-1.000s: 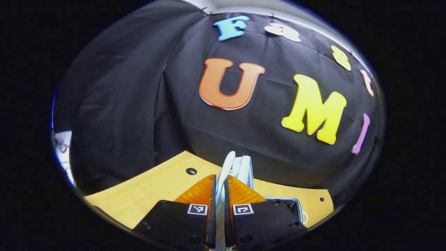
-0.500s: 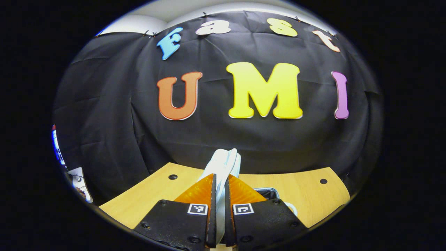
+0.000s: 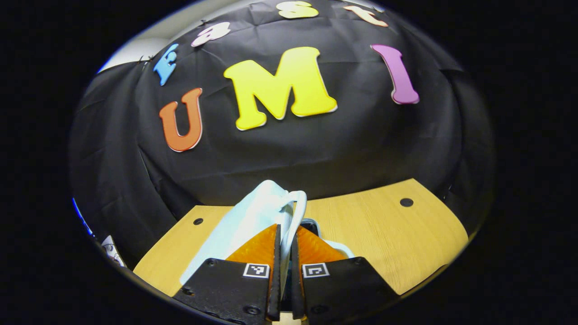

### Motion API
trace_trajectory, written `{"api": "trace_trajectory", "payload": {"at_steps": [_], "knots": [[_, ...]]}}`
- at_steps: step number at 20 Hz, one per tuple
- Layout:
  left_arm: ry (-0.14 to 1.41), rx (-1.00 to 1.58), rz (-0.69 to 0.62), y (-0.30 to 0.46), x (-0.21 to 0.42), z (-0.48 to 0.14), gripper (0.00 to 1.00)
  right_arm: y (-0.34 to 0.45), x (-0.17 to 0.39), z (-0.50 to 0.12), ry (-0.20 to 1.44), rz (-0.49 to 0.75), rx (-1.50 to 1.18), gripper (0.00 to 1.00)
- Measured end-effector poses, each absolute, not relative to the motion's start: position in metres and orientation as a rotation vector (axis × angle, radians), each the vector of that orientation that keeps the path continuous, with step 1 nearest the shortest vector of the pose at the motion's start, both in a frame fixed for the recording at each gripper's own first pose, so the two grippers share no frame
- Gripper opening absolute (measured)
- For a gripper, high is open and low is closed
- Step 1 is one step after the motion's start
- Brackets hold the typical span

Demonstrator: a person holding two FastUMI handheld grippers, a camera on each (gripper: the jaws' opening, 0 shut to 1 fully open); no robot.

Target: First open the suitcase, pack the skin care products into it, and then close the suitcase.

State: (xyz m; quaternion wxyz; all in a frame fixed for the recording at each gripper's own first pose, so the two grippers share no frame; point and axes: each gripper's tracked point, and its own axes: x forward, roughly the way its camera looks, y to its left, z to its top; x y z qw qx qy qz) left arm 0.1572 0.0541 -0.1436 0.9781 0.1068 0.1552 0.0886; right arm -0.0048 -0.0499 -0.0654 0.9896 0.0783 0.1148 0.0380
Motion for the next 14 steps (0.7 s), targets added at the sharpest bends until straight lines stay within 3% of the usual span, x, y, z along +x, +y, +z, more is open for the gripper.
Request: {"api": "trace_trajectory", "payload": {"at_steps": [8, 14], "knots": [[0.477, 0.336, 0.129, 0.013, 0.169, -0.220, 0.13, -0.083, -0.001, -0.101, 0.301, 0.004, 0.182, 0.83], [0.544, 0.323, 0.116, 0.004, 0.177, -0.244, 0.22, -0.098, 0.003, -0.115, 0.329, -0.020, 0.189, 0.80]]}}
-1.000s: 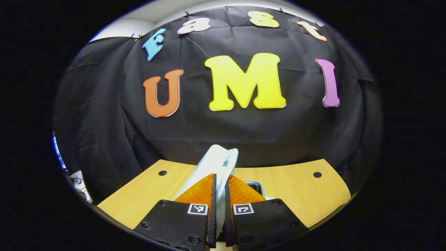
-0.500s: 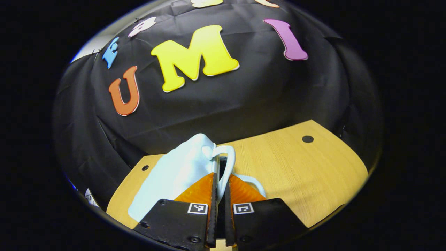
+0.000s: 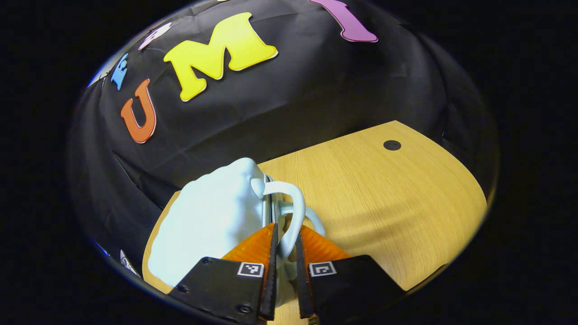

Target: First open the suitcase, pack the skin care products into it, and then close the suitcase.

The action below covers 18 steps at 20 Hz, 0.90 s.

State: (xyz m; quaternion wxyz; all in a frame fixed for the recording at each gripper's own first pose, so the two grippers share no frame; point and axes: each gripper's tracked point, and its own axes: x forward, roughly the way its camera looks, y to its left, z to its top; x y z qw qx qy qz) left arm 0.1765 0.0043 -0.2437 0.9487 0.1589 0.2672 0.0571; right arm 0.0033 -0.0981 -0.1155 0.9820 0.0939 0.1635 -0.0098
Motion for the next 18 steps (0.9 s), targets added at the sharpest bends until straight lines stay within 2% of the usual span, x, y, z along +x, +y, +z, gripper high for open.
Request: {"api": "trace_trajectory", "payload": {"at_steps": [2, 3, 4, 5, 6, 7, 9, 11, 12, 18], "knots": [[0.559, 0.267, 0.086, -0.009, 0.173, -0.246, 0.42, -0.103, 0.006, -0.119, 0.338, -0.021, 0.196, 0.83], [0.548, 0.253, 0.080, -0.012, 0.174, -0.241, 0.48, -0.103, 0.008, -0.119, 0.338, -0.016, 0.199, 0.83], [0.529, 0.239, 0.071, -0.018, 0.174, -0.230, 0.53, -0.104, 0.011, -0.119, 0.337, -0.013, 0.197, 0.83], [0.512, 0.222, 0.060, -0.026, 0.172, -0.221, 0.64, -0.105, 0.011, -0.118, 0.333, -0.006, 0.193, 0.83], [0.489, 0.206, 0.055, -0.034, 0.169, -0.207, 0.69, -0.105, 0.014, -0.115, 0.325, 0.001, 0.187, 0.83], [0.461, 0.185, 0.053, -0.041, 0.165, -0.193, 0.80, -0.105, 0.015, -0.112, 0.315, 0.009, 0.180, 0.83], [0.397, 0.144, 0.055, -0.049, 0.154, -0.157, 0.93, -0.103, 0.020, -0.103, 0.290, 0.029, 0.165, 0.80], [0.332, 0.131, 0.068, -0.049, 0.135, -0.119, 0.98, -0.101, 0.024, -0.093, 0.265, 0.047, 0.153, 0.80], [0.301, 0.126, 0.079, -0.047, 0.123, -0.102, 0.98, -0.100, 0.026, -0.088, 0.255, 0.056, 0.149, 0.83], [0.154, 0.106, 0.147, -0.026, 0.031, -0.022, 0.98, -0.080, 0.032, -0.050, 0.182, 0.120, 0.118, 0.83]]}}
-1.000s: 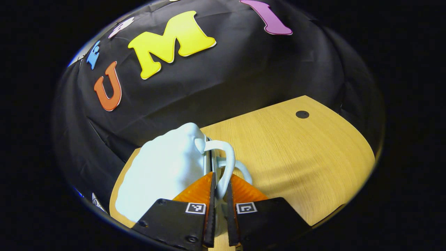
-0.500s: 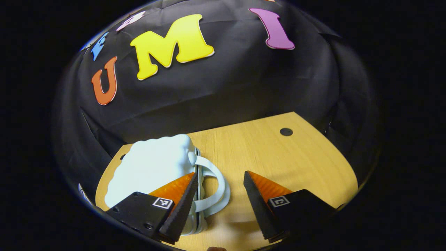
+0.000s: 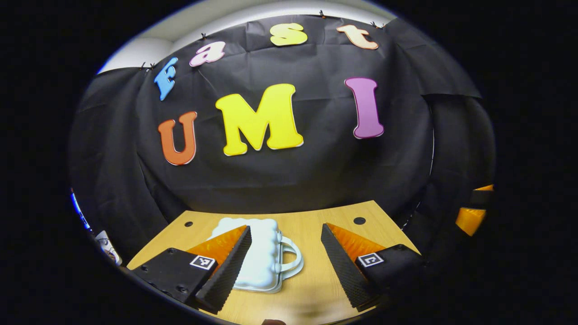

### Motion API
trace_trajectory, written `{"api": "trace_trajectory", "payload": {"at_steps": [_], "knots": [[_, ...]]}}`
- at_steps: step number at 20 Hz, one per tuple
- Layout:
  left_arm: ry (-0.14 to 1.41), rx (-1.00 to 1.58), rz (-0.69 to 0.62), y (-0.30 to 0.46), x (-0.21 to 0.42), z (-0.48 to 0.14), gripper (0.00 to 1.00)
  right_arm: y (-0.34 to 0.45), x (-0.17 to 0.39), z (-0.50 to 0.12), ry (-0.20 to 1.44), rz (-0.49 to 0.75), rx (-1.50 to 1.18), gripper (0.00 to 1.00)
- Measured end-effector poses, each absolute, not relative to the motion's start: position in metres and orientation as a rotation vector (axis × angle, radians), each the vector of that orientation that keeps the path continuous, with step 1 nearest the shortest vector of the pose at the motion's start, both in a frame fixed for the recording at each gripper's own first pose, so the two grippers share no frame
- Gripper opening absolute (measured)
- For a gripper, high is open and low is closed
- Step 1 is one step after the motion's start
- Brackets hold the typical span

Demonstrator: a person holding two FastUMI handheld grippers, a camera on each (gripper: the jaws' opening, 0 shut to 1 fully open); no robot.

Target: First open the suitcase, pack the skin care products into it, and then close the suitcase.

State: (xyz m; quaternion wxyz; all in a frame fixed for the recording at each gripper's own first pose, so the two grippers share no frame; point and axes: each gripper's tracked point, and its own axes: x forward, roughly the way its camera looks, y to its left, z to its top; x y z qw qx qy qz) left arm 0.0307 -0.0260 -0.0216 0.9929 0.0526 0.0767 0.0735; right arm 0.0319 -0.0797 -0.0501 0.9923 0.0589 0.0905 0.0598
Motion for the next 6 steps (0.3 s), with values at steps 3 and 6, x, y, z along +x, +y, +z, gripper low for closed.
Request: {"api": "trace_trajectory", "payload": {"at_steps": [3, 6], "knots": [[0.095, 0.045, 0.185, -0.012, -0.006, 0.000, 0.98, -0.061, 0.029, -0.032, 0.134, 0.143, 0.090, 0.80], [0.051, -0.001, 0.213, 0.001, -0.036, 0.016, 0.98, -0.029, 0.024, -0.016, 0.105, 0.199, 0.089, 0.80]]}}
